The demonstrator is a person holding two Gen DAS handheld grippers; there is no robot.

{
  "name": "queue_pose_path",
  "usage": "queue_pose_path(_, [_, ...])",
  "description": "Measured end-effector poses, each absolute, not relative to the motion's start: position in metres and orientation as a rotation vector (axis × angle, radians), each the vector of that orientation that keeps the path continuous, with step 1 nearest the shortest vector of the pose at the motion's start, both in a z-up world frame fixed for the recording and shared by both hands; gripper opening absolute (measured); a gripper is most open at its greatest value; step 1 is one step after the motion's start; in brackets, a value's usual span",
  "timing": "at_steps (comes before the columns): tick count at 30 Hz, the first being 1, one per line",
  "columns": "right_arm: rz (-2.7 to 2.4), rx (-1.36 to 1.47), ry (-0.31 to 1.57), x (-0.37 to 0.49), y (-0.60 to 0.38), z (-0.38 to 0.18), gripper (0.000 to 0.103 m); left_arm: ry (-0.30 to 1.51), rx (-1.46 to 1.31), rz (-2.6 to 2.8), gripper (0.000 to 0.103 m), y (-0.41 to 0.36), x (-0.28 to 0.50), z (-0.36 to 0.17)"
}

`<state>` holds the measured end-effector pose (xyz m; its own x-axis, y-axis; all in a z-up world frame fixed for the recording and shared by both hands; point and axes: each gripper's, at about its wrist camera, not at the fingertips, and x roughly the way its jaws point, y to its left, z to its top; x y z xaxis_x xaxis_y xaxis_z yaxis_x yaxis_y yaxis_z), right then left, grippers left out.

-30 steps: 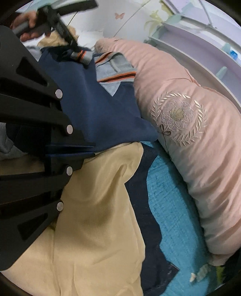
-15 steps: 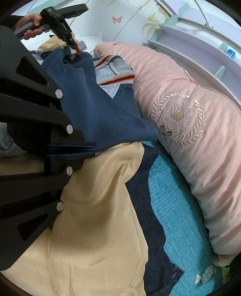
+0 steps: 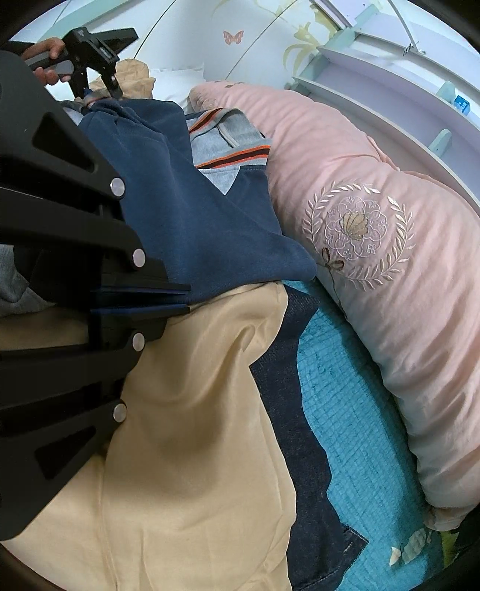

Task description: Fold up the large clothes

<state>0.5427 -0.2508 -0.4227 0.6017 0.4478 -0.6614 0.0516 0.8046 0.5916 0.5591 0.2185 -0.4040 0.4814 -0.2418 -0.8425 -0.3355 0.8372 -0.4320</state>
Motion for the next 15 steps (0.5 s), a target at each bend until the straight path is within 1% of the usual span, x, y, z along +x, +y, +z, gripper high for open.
queue_pose_path(1, [0.248,0.611,0.909,0.543,-0.251,-0.423,0.005,1.104,-0.577,0.059,0.082,0.215,0.565,-0.406])
queue_pose_path(2, [0.248,0.613,0.909,0.543,-0.251,-0.423,0.005,1.128,-0.526,0.06,0.079,0.209,0.573,-0.409])
queue_pose_path(3, [0.249,0.615,0.91,0.543,-0.251,-0.423,0.005,1.136,-0.489,0.071,0.067,0.206,0.577,-0.41])
queue_pose_path(4, [0.25,0.614,0.909,0.542,-0.251,-0.423,0.005,1.137,-0.453,0.081,0.061,0.203,0.579,-0.409])
queue_pose_path(5, [0.25,0.615,0.909,0.542,-0.251,-0.423,0.005,1.116,-0.408,0.058,0.038,0.2,0.581,-0.402])
queue_pose_path(6, [0.251,0.617,0.909,0.542,-0.251,-0.424,0.005,1.082,-0.362,0.052,0.012,0.197,0.581,-0.393])
queue_pose_path(8, [0.252,0.619,0.909,0.542,-0.251,-0.424,0.005,1.009,-0.323,0.012,0.005,0.195,0.582,-0.373])
queue_pose_path(12, [0.257,0.618,0.91,0.543,-0.251,-0.424,0.005,0.886,-0.297,-0.054,0.004,0.199,0.588,-0.345])
queue_pose_path(13, [0.259,0.62,0.911,0.543,-0.252,-0.424,0.005,0.887,-0.3,-0.06,0.003,0.2,0.591,-0.344])
queue_pose_path(15, [0.26,0.624,0.913,0.543,-0.252,-0.424,0.005,0.978,-0.379,-0.087,0.004,0.21,0.599,-0.357])
